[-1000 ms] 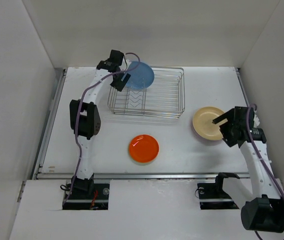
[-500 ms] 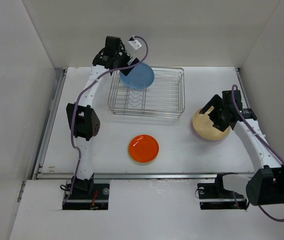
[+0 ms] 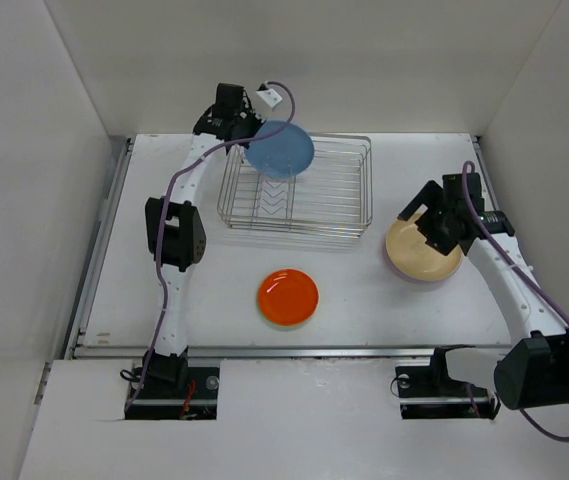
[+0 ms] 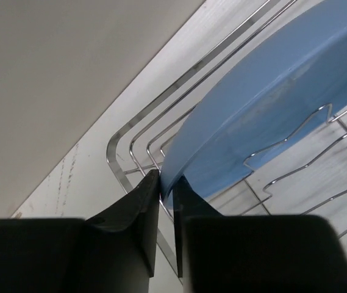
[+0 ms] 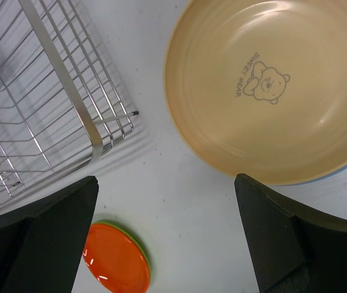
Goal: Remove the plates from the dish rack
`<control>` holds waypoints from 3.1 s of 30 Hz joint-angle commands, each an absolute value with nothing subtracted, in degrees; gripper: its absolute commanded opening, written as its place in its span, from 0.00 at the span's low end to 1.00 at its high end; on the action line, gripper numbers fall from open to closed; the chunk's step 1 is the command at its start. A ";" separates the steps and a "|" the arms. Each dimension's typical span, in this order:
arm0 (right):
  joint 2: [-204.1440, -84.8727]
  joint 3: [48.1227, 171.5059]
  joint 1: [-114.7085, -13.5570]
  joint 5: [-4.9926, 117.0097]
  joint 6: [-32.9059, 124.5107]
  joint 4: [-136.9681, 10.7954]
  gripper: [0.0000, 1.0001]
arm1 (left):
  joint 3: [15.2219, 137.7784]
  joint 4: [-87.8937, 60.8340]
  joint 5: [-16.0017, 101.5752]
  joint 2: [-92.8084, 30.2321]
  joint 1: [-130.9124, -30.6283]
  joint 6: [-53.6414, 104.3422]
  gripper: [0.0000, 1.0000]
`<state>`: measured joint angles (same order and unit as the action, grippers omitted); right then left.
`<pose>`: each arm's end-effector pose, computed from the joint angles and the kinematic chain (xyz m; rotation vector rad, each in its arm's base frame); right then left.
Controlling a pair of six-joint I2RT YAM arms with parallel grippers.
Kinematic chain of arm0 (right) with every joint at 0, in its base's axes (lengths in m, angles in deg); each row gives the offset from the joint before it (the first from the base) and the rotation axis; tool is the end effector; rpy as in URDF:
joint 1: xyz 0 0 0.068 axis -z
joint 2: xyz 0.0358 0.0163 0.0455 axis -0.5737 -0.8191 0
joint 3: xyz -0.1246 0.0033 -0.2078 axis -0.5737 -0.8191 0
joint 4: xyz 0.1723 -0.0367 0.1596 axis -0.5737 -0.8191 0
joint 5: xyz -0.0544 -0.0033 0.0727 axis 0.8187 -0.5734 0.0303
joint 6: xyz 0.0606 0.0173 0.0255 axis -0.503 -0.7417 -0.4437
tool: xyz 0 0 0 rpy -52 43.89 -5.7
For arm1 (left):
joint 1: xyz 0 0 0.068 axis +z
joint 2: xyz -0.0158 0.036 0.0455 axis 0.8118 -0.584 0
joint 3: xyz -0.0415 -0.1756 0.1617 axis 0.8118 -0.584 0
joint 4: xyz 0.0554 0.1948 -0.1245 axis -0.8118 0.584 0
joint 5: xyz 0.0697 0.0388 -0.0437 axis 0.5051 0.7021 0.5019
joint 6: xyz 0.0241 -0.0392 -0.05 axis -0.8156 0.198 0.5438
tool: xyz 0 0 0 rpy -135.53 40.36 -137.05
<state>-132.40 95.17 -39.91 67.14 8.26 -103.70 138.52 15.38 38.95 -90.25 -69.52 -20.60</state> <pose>0.2456 0.0177 0.2621 0.8538 2.2985 0.3122 0.4945 -0.1468 0.2811 0.9696 1.7839 -0.0054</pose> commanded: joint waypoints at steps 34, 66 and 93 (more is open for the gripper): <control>-127.49 100.09 -59.96 50.82 24.93 -82.98 1.00 | 136.88 59.14 15.72 -66.89 -75.27 -12.24 0.00; -121.01 96.68 -54.18 83.14 -4.84 -100.88 0.00 | 130.47 42.99 44.94 -64.16 -73.87 4.45 1.00; -117.83 76.37 -38.26 93.01 -16.48 -100.90 0.31 | 117.18 40.34 58.43 -59.51 -71.77 -0.73 1.00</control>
